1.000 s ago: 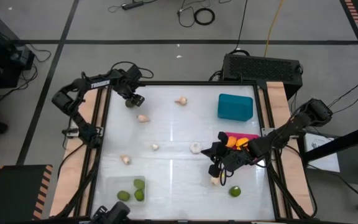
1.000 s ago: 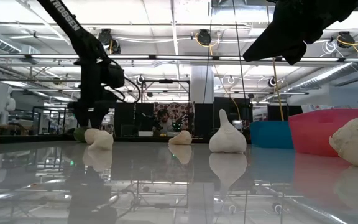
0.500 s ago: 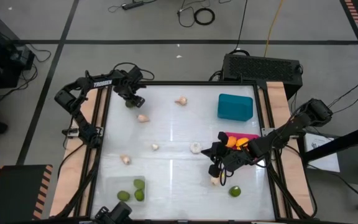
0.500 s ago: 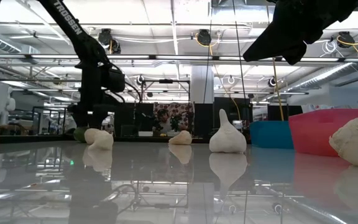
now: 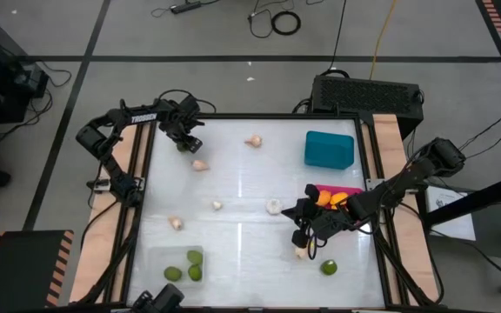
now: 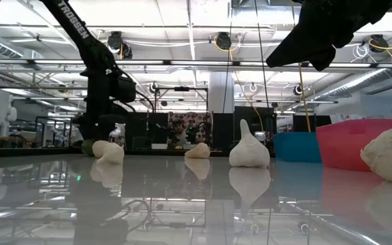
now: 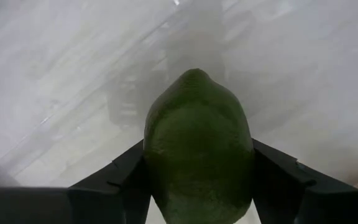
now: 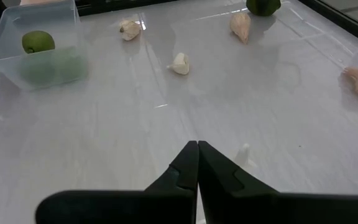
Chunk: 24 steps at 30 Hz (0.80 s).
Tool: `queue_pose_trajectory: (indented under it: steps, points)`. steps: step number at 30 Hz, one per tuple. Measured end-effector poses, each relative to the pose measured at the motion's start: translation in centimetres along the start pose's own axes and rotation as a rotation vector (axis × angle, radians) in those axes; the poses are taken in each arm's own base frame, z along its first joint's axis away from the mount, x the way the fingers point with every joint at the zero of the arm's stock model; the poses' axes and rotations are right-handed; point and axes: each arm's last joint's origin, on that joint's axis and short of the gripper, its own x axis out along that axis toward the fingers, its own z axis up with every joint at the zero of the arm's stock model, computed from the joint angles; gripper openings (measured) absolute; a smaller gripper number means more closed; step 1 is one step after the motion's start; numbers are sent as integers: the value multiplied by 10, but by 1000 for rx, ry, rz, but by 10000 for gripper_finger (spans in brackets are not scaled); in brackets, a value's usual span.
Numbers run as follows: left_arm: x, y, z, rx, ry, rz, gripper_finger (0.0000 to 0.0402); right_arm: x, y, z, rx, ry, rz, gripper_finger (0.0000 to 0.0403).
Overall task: Sort produce into baskets
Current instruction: Put the green lime into the transparent bin
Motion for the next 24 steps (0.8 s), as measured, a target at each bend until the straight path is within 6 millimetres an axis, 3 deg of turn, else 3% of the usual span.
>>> queue_pose_trajectory:
  steps: [5,12,18,24]
  points:
    - [-9,-2,-6,29,11,-59,223,0,0,0,0,0,0,0]
    - [-56,-17,-24,70,-109,-262,222,0,0,0,0,0,0,0]
    - [-105,-54,-51,189,-269,-466,222,0,0,0,53,-2,2,0]
    - [-140,-110,-93,350,-342,-610,222,0,0,0,143,-3,2,0]
